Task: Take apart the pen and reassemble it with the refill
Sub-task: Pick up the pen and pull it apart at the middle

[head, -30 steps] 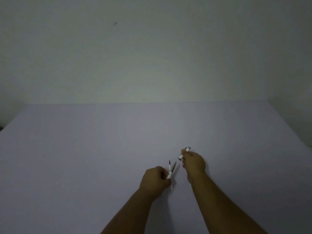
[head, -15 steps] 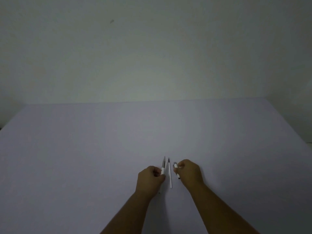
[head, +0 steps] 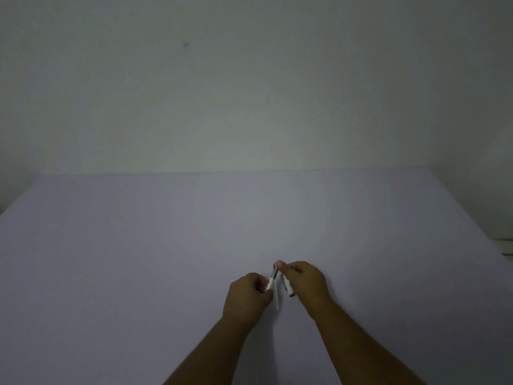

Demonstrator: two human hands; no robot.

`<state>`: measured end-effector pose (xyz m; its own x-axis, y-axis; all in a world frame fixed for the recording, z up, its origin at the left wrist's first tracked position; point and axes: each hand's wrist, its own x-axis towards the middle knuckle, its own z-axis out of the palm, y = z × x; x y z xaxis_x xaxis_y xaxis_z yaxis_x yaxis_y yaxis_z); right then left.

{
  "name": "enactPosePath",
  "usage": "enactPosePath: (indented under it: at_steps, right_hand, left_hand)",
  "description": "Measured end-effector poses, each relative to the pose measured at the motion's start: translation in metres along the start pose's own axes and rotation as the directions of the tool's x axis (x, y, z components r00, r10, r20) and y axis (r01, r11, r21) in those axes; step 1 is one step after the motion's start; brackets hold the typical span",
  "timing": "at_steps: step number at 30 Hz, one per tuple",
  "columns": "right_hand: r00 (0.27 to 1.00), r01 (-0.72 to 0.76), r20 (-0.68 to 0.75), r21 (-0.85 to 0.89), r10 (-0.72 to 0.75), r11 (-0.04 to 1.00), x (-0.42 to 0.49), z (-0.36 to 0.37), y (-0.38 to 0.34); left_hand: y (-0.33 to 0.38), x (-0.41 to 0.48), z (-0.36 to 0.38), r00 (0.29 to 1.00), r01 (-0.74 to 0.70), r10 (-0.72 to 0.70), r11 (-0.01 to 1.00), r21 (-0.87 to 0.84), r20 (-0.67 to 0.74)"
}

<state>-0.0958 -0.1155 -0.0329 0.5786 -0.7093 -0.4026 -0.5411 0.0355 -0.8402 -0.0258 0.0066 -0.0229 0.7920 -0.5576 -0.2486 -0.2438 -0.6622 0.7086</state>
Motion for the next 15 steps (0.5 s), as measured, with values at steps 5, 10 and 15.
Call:
enactPosePath:
  at_steps: [5, 10, 15]
  right_hand:
    - [0.997, 0.023, 0.077, 0.081, -0.029, 0.996, -0.009, -0.005, -0.013]
    - [0.988, -0.001, 0.152, 0.209, -0.031, 0.978, -0.015, -0.011, -0.020]
    - [0.984, -0.091, 0.175, 0.315, 0.036, 0.945, -0.021, -0.018, -0.023]
  left_hand:
    - [0.009, -0.005, -0.003, 0.995, -0.099, 0.097, 0.993, 0.062, 0.025]
    - [0.016, -0.007, -0.011, 0.988, -0.147, 0.142, 0.985, 0.088, 0.065]
    - [0.022, -0.011, -0.015, 0.980, -0.196, 0.189, 0.972, 0.128, 0.066]
